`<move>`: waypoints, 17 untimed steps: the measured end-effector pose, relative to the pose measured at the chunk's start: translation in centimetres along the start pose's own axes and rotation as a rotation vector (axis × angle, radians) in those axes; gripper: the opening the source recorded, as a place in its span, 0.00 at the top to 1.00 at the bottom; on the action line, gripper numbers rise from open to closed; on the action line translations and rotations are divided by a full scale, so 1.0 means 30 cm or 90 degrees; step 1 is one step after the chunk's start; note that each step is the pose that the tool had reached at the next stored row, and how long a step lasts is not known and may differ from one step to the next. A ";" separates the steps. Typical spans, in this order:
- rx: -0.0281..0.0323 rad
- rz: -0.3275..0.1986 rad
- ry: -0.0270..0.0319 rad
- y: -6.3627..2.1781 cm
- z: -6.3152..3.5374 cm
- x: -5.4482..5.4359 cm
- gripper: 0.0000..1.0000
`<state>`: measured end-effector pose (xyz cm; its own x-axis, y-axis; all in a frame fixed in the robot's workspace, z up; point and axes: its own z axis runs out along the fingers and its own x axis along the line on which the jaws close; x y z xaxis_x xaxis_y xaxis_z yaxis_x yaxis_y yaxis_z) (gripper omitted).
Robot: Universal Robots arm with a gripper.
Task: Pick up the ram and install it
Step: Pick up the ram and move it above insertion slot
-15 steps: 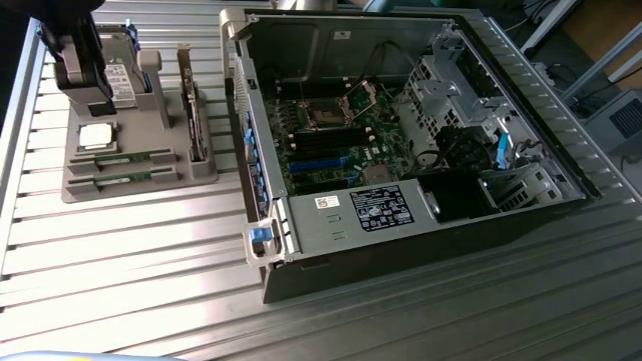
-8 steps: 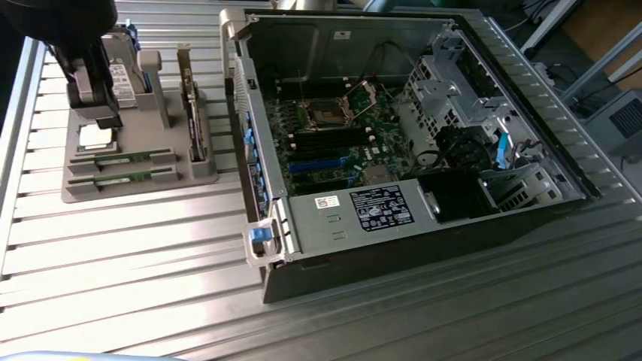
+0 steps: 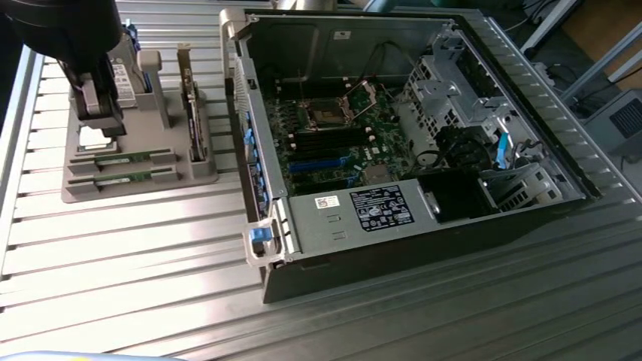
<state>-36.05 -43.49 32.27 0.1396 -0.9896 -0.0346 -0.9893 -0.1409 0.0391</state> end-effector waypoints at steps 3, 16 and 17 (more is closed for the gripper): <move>0.0001 0.000 -0.0001 -0.001 0.014 0.000 0.70; 0.0001 0.000 -0.0001 -0.003 0.085 0.003 0.70; 0.0000 0.000 -0.0001 -0.004 0.092 0.003 0.70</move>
<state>-36.05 -43.49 29.52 0.1396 -0.9896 -0.0347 -0.9893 -0.1409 0.0390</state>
